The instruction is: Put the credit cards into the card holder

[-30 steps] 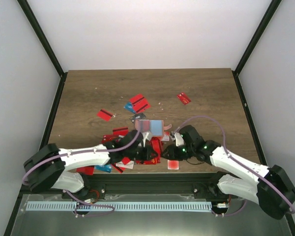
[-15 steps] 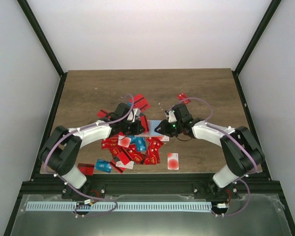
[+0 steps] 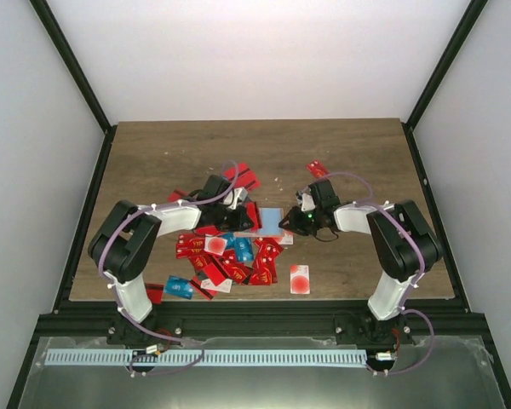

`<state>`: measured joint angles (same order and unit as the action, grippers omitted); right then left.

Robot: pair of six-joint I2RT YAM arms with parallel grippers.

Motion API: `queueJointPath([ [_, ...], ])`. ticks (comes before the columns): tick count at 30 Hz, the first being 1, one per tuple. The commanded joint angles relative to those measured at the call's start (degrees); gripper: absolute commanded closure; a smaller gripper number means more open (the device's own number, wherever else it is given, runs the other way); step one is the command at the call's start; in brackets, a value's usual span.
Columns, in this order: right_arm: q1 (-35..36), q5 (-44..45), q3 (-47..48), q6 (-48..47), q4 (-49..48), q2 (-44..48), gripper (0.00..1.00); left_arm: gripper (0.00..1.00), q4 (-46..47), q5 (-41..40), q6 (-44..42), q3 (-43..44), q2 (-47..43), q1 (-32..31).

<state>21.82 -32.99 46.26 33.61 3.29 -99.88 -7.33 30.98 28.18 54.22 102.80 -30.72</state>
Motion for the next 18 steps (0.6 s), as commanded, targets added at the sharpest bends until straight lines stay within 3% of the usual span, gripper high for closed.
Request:
queueJointPath([
  [1,-0.52,-1.54,0.80,-1.79,-2.00,-1.42,0.76,0.96,1.89,1.25,-0.80,1.78,2.47,0.06],
  [11,-0.55,-2.94,0.56,-2.17,-3.01,-3.51,0.77,0.96,3.28,2.95,-0.31,2.34,4.59,0.13],
  [18,-0.55,-3.53,0.79,-2.28,-3.05,-3.88,0.77,0.96,8.40,8.66,1.67,0.91,5.12,0.55],
])
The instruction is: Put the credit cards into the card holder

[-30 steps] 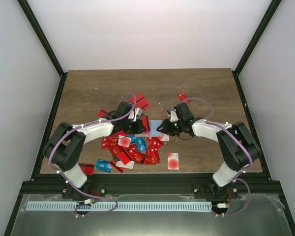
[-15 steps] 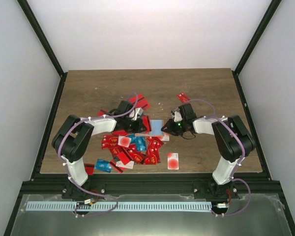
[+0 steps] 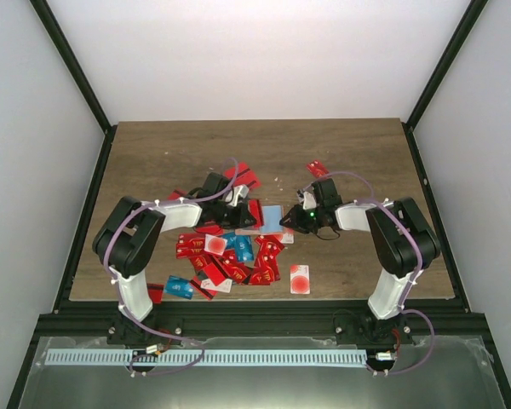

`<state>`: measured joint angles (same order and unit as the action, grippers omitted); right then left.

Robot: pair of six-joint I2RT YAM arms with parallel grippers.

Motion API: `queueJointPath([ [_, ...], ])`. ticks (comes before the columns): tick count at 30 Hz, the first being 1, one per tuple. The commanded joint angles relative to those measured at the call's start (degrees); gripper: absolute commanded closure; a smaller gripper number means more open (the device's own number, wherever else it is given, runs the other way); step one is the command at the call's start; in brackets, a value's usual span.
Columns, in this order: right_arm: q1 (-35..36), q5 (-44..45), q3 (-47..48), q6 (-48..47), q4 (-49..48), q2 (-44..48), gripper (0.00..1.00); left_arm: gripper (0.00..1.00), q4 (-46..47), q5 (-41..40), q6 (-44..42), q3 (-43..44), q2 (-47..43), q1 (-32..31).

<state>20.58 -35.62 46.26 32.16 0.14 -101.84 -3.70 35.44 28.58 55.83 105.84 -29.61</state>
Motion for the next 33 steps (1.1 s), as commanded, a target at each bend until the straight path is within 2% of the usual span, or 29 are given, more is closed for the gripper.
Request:
queueJointPath([
  [1,0.71,-0.94,0.87,-0.82,0.12,-1.95,0.77,0.96,5.46,4.97,1.84,-0.72,2.15,-0.52],
  [8,0.75,-1.06,1.24,-1.09,0.81,-1.79,0.78,0.96,5.41,5.88,3.61,-0.13,2.56,-0.40],
  [22,0.71,-0.70,2.05,-1.51,2.10,-1.74,0.78,0.96,0.05,0.91,2.40,-1.03,1.96,1.73],
  [33,0.75,-1.55,3.56,-0.86,1.42,-2.87,0.78,0.96,4.83,3.05,14.77,-5.56,1.70,1.96],
])
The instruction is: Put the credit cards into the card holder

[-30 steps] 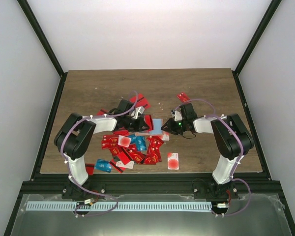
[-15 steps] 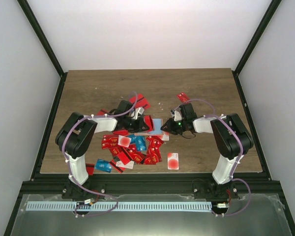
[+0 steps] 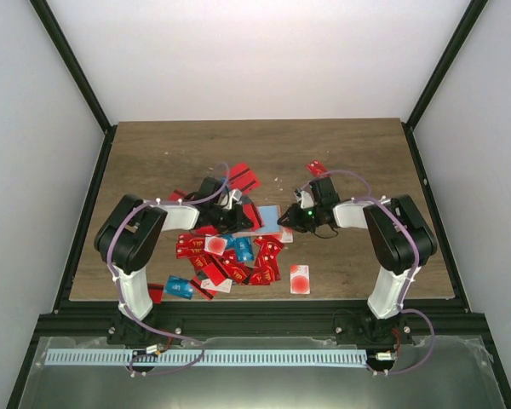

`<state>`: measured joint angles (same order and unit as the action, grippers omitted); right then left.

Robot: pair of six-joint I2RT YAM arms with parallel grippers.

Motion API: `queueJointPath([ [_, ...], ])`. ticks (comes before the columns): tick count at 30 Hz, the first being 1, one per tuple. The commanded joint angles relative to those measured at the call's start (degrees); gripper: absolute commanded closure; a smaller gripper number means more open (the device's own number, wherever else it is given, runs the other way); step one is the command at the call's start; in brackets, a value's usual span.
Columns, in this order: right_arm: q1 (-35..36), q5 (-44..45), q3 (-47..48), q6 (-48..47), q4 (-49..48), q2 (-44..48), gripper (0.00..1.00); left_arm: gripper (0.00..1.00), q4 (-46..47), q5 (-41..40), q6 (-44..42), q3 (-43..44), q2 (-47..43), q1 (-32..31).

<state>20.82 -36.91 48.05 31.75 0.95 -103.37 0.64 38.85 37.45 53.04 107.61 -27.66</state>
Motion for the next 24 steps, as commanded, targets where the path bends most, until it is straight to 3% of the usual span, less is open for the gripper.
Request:
queueJointPath([
  [1,0.47,-0.44,1.82,-0.38,0.51,-1.39,0.78,0.96,1.61,0.02,7.14,-3.25,-0.14,-0.02],
  [14,0.49,-1.46,1.81,0.74,-0.63,-1.96,0.79,0.96,4.79,1.75,15.59,-4.61,-1.09,-0.11],
  [24,0.49,-2.21,1.23,1.06,-1.90,-2.73,0.81,0.96,4.04,2.72,14.52,-4.02,-0.23,-1.13],
])
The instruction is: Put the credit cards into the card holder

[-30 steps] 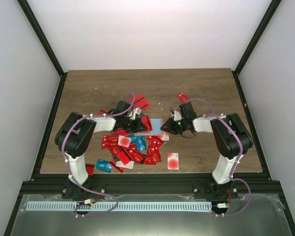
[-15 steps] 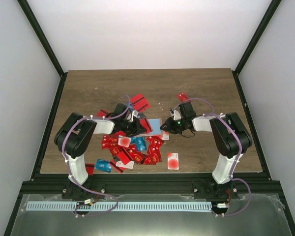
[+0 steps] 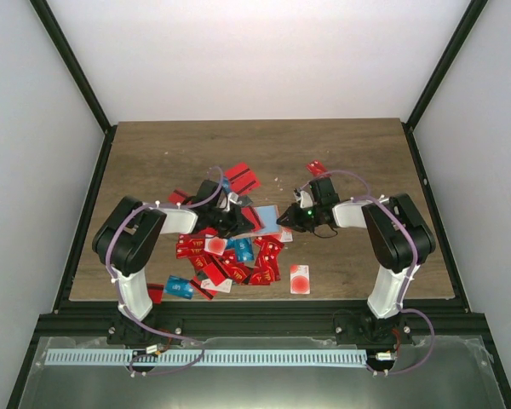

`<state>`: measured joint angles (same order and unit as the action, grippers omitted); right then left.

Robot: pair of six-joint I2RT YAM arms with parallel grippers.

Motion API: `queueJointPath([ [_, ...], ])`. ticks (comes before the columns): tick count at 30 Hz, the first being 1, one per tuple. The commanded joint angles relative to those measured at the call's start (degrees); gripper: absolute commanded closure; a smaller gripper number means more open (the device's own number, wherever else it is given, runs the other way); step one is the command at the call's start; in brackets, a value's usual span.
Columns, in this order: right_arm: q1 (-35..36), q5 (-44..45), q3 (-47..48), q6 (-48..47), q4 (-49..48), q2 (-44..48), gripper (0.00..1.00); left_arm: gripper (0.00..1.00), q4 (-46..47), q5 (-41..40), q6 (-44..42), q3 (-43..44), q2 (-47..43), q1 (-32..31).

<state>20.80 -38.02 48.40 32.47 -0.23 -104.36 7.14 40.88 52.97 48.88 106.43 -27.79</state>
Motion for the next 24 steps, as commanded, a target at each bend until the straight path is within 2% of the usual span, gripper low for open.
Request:
queueJointPath([
  [1,0.52,-1.14,0.90,0.27,-0.74,-1.81,0.81,0.96,-3.80,0.43,-2.11,0.83,1.12,-1.18],
  [16,0.50,-1.00,2.30,-0.61,0.03,-2.36,0.81,0.96,-17.60,3.54,-15.56,7.18,3.45,-1.34],
  [24,0.49,-0.92,1.92,-0.53,-0.12,-2.29,0.81,0.96,-18.06,5.64,-16.63,7.23,5.23,-0.94],
])
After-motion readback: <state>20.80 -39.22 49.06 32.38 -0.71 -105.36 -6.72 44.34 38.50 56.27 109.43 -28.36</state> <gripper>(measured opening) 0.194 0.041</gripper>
